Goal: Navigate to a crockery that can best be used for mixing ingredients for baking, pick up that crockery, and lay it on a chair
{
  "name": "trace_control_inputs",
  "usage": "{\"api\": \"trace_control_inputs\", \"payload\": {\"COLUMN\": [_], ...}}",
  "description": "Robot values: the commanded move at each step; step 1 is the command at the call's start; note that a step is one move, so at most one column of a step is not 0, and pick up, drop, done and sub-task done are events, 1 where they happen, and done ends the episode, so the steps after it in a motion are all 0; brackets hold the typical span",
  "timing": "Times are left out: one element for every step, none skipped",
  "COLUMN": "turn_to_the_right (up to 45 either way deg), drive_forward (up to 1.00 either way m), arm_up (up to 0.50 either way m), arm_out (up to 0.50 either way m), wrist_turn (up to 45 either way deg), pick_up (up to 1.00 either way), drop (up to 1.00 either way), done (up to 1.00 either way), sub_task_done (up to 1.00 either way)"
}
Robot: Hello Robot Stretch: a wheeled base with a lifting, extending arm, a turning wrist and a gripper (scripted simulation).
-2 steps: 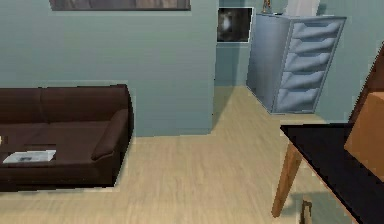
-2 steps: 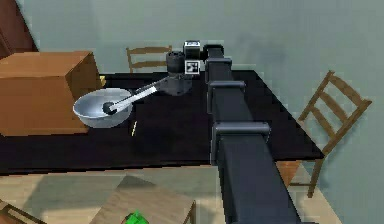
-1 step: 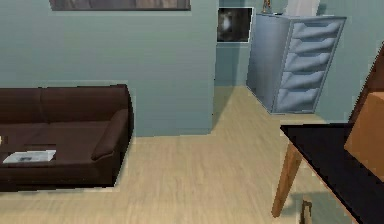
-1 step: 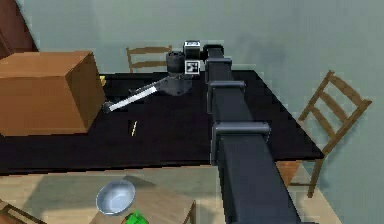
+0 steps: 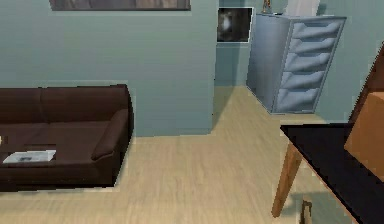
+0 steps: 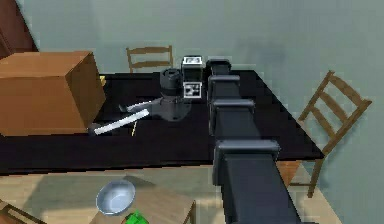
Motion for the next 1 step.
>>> {"api": "trace_control_inputs", "payload": {"turn_to_the_right": [0.0], "drive_forward": [0.0], "arm_up": [0.0], "arm_out": [0.0], "wrist_turn": [0.0], "pick_up": [0.0], "drop": [0.0], "done": [1.0], "sub_task_done": [0.0]}}
